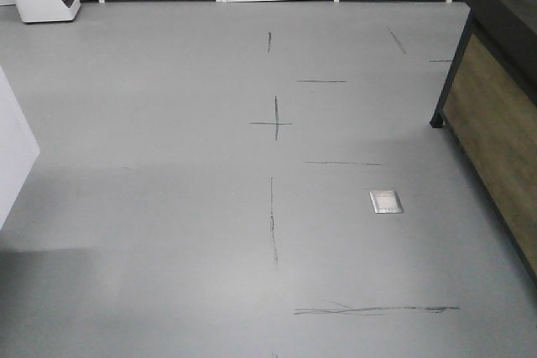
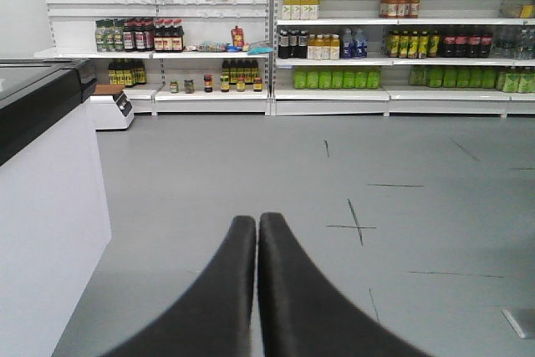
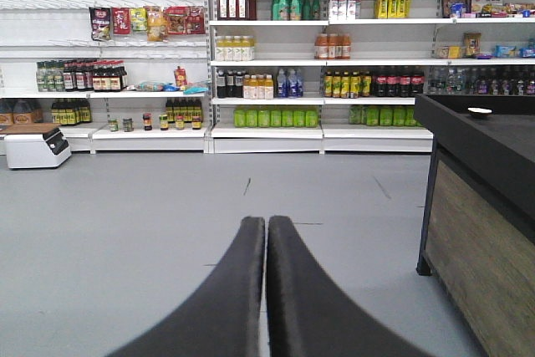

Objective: Pick three apples into basket with both arms
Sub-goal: 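Drive the base forward toward the black fruit table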

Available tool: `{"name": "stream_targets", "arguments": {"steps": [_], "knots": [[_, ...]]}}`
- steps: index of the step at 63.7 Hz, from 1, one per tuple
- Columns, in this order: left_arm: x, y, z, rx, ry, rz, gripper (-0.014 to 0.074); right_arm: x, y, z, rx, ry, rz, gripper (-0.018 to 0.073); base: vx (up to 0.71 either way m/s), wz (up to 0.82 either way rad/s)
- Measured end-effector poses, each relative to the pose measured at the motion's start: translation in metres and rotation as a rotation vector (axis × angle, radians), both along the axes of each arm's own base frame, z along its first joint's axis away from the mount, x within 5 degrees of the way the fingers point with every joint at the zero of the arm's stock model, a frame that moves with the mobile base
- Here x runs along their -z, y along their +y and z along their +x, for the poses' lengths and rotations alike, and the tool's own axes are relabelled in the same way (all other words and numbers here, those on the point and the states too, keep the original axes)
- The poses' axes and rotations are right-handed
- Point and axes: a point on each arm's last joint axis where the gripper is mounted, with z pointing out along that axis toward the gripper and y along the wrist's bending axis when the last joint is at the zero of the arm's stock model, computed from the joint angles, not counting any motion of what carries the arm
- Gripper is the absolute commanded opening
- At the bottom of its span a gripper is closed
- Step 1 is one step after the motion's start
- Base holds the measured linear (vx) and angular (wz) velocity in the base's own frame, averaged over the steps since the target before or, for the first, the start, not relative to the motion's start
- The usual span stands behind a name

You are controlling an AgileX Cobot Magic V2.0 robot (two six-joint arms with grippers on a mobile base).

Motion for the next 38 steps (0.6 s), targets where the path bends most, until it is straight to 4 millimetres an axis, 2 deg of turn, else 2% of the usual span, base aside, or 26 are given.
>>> {"name": "stream_targets", "arguments": {"steps": [38], "knots": [[0.0000, 0.0000, 0.0000, 0.000, 0.000, 0.000, -0.0007, 0.0000, 0.0000, 0.0000, 0.000, 0.000, 0.000, -0.0004, 0.00, 0.00]]}}
